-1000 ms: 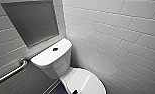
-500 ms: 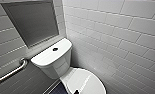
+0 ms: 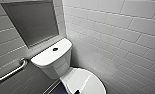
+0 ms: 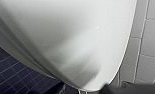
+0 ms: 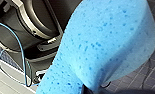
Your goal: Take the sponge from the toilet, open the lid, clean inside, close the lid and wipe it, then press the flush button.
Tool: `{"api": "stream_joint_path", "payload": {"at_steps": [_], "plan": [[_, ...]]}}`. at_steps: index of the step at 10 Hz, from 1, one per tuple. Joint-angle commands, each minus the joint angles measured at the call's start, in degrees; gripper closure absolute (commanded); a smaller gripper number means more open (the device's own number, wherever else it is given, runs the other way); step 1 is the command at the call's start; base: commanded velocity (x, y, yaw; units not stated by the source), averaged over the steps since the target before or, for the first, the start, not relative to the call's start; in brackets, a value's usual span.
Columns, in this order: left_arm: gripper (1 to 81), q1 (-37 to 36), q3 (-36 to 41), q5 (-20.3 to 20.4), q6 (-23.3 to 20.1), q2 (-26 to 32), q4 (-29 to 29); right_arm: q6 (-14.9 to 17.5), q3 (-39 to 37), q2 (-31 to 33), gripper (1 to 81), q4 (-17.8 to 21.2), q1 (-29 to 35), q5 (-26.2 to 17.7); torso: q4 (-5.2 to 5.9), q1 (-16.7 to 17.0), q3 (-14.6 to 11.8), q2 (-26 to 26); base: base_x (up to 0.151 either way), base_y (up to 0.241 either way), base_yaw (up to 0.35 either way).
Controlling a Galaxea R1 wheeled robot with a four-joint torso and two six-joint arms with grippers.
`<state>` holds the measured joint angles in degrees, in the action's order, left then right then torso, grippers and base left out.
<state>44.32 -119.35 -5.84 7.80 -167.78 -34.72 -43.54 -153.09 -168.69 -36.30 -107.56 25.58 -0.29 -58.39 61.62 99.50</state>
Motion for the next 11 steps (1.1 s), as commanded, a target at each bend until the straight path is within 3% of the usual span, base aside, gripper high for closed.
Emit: {"api": "stream_joint_path", "payload": {"at_steps": [1, 11], "plan": [[1.0, -8.94, 1.57, 3.03, -0.77, -0.54, 0.0, -0.14, 0.08, 0.35, 81.1, -1.75, -2.71, -3.25, 0.0, 0.0, 0.0, 0.0, 0.0, 0.0, 0.0], [1.0, -9.47, 15.97, 8.29, -0.77, 6.04, 0.53, -0.14, 0.35, 0.44, 81.1, -1.75, -2.27, -3.25, 0.0, 0.0, 0.0, 0.0, 0.0, 0.0, 0.0]]}}
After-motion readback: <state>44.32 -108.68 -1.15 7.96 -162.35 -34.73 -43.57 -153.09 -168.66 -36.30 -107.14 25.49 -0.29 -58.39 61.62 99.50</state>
